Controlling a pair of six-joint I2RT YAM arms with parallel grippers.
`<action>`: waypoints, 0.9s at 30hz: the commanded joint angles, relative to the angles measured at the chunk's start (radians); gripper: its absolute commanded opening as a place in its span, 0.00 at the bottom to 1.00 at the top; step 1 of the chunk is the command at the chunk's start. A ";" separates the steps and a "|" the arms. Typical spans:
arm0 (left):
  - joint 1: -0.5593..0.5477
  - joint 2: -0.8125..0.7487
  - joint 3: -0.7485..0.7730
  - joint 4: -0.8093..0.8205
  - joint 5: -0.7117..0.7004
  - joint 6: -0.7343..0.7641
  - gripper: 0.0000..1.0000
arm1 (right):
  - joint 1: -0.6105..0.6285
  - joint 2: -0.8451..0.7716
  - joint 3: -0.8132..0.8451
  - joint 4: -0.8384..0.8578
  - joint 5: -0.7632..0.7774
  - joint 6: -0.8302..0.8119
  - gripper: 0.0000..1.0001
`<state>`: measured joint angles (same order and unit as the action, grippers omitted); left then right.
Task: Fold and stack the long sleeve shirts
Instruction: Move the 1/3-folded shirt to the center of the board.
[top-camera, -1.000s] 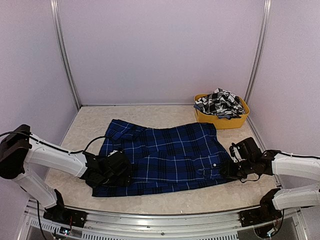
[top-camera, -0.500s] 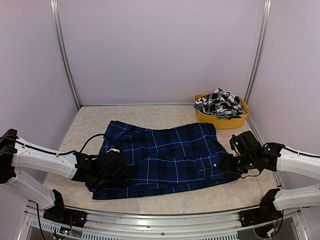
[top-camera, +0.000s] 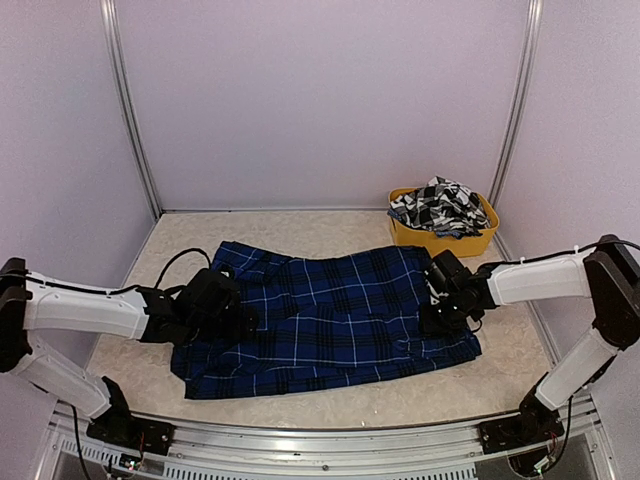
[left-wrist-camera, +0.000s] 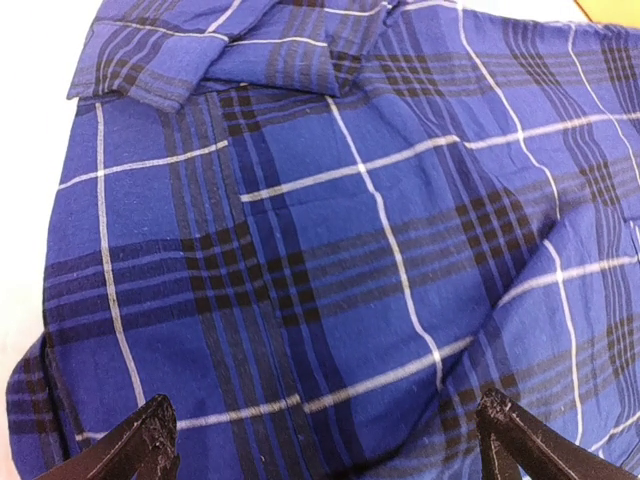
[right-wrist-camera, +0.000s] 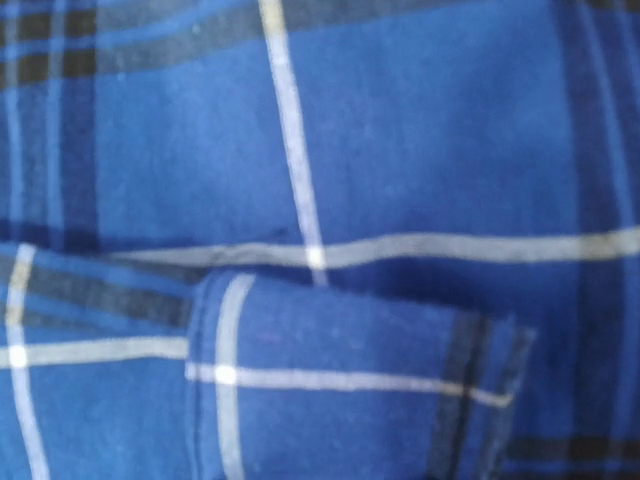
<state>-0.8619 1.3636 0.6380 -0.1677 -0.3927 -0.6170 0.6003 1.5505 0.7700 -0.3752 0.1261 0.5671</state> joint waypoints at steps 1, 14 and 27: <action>0.068 0.039 -0.042 0.116 0.110 0.030 0.99 | -0.018 0.022 -0.038 0.027 -0.047 -0.022 0.39; 0.107 0.124 0.018 0.148 0.134 0.073 0.99 | -0.001 -0.168 -0.245 -0.047 -0.101 0.145 0.39; 0.174 0.118 0.104 0.134 0.170 0.133 0.99 | 0.044 -0.379 -0.271 -0.156 -0.087 0.244 0.39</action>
<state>-0.7090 1.4872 0.7082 -0.0456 -0.2455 -0.5171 0.6266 1.2003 0.4965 -0.4343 0.0372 0.7818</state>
